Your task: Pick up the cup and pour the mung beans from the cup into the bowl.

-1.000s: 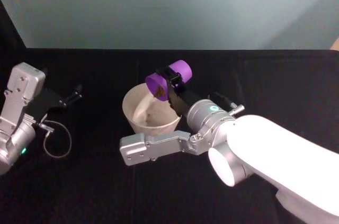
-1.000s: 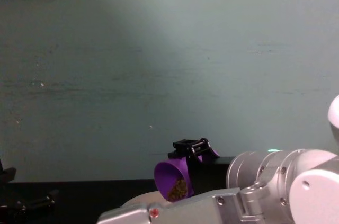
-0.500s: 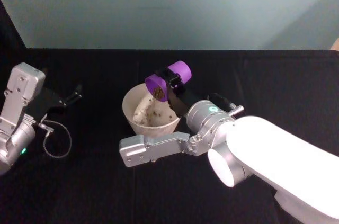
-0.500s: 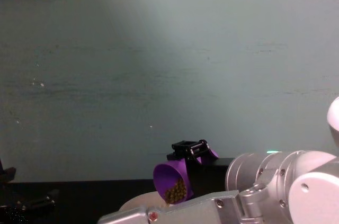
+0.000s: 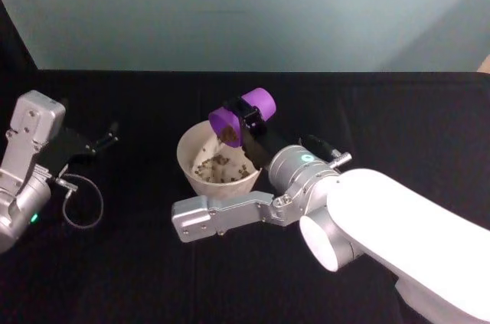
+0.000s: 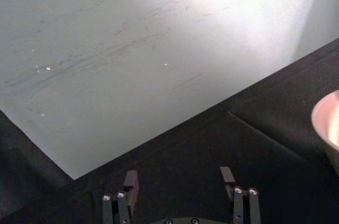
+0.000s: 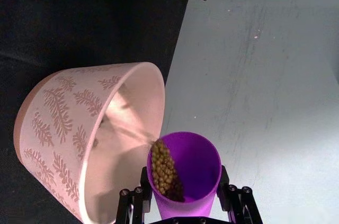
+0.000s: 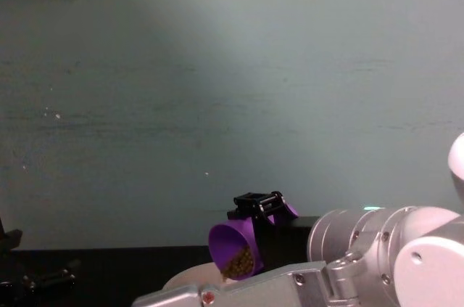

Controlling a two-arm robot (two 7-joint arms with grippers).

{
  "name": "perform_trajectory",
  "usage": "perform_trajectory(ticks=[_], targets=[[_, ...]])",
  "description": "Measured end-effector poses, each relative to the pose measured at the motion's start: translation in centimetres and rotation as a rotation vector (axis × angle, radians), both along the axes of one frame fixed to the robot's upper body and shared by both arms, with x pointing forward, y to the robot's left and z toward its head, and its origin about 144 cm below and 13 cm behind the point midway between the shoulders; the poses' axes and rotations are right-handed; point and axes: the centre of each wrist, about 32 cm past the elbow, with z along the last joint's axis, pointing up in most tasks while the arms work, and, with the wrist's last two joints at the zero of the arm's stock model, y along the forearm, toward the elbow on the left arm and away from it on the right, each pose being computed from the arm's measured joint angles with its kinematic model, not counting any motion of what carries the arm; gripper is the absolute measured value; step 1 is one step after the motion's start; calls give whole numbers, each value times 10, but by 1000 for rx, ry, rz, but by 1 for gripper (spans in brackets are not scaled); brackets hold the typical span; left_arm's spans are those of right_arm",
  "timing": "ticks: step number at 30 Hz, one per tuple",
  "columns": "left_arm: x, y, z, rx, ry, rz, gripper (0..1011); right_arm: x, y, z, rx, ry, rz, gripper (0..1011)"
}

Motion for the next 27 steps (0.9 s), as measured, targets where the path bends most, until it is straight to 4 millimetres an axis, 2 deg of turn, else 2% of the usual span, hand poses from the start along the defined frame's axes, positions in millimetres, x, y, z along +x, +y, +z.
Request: perform_trajectory(ticks=[27], targets=[[0,0,0,0,0,0,1000,-1,0,0,-12,-6,6,718]])
